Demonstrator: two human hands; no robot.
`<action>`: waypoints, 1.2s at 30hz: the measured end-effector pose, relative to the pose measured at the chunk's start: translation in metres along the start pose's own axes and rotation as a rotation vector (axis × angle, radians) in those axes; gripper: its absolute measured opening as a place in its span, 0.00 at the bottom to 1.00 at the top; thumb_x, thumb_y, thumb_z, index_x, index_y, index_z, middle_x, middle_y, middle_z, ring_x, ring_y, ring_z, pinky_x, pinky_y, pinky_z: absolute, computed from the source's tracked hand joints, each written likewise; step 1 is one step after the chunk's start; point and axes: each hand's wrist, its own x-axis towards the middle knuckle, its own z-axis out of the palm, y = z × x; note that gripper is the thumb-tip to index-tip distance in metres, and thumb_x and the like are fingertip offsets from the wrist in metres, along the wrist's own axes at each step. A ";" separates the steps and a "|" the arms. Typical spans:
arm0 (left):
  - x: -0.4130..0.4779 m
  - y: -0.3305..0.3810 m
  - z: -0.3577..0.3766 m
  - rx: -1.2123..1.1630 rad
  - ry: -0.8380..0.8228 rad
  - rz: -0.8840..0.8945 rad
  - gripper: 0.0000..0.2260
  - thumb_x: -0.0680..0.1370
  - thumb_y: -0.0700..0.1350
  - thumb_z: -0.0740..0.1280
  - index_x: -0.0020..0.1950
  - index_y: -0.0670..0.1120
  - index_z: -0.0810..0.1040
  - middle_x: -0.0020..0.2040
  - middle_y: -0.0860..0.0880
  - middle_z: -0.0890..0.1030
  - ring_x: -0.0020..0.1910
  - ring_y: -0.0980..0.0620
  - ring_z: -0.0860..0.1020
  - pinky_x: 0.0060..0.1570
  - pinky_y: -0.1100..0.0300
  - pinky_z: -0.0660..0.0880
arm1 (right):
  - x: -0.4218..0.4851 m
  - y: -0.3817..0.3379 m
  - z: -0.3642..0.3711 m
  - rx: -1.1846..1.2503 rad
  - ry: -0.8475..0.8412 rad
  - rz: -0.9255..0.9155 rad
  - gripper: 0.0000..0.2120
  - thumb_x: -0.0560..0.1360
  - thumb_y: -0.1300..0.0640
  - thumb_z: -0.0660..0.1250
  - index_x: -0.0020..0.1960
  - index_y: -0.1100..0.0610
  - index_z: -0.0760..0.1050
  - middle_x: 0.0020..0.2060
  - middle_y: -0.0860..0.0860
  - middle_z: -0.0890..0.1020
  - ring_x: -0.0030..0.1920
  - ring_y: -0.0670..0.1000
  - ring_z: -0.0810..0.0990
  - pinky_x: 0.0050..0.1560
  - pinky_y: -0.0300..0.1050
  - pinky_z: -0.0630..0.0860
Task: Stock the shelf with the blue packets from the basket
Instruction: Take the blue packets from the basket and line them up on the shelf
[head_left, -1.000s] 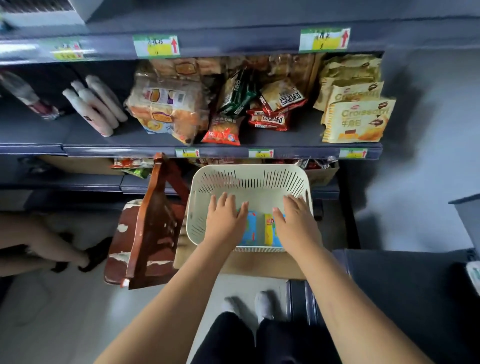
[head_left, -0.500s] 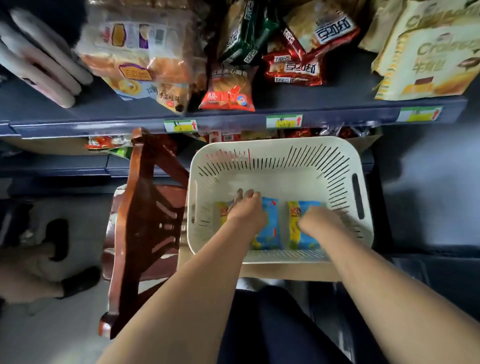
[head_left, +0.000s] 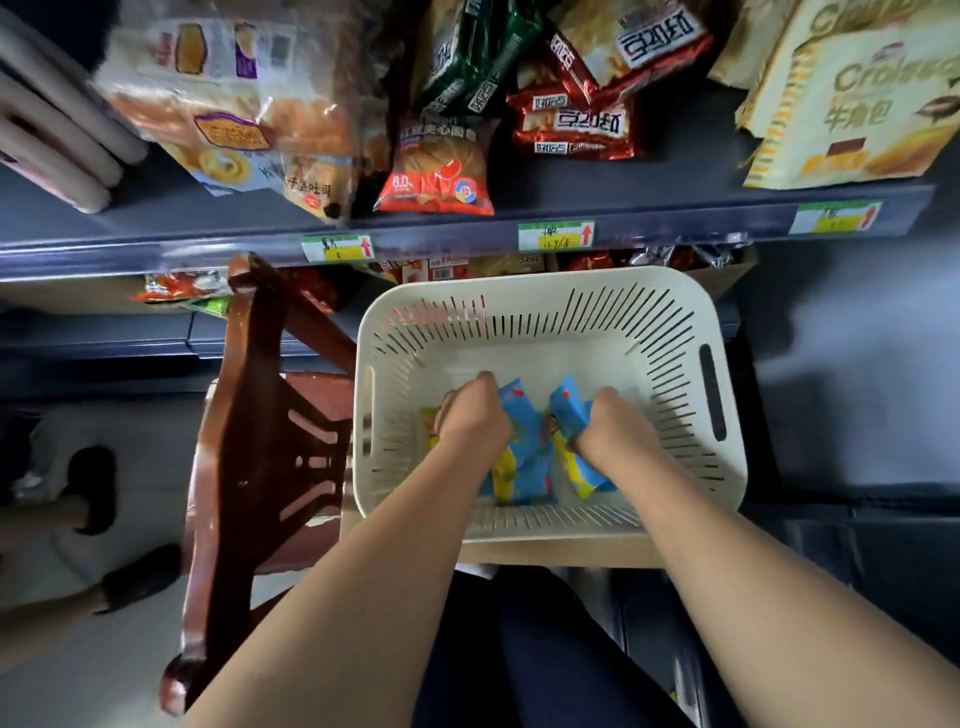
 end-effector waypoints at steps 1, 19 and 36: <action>-0.006 -0.002 -0.009 -0.089 0.012 -0.008 0.13 0.77 0.43 0.71 0.59 0.44 0.75 0.51 0.44 0.80 0.53 0.41 0.78 0.46 0.54 0.73 | -0.008 -0.001 -0.011 0.071 0.055 -0.030 0.18 0.71 0.57 0.74 0.56 0.57 0.70 0.48 0.56 0.80 0.54 0.62 0.82 0.44 0.48 0.73; -0.163 0.004 -0.180 -1.283 0.020 0.130 0.07 0.76 0.33 0.73 0.49 0.44 0.83 0.44 0.42 0.85 0.40 0.47 0.83 0.50 0.48 0.81 | -0.238 -0.023 -0.214 0.881 0.572 -0.360 0.12 0.69 0.58 0.75 0.45 0.41 0.81 0.44 0.47 0.87 0.44 0.48 0.87 0.47 0.57 0.85; -0.372 0.030 -0.103 -1.025 -0.597 0.671 0.08 0.79 0.34 0.69 0.43 0.44 0.78 0.36 0.47 0.82 0.35 0.52 0.80 0.37 0.62 0.76 | -0.560 0.089 -0.098 1.026 1.200 -0.125 0.18 0.75 0.64 0.74 0.48 0.39 0.82 0.46 0.39 0.85 0.49 0.43 0.84 0.49 0.44 0.83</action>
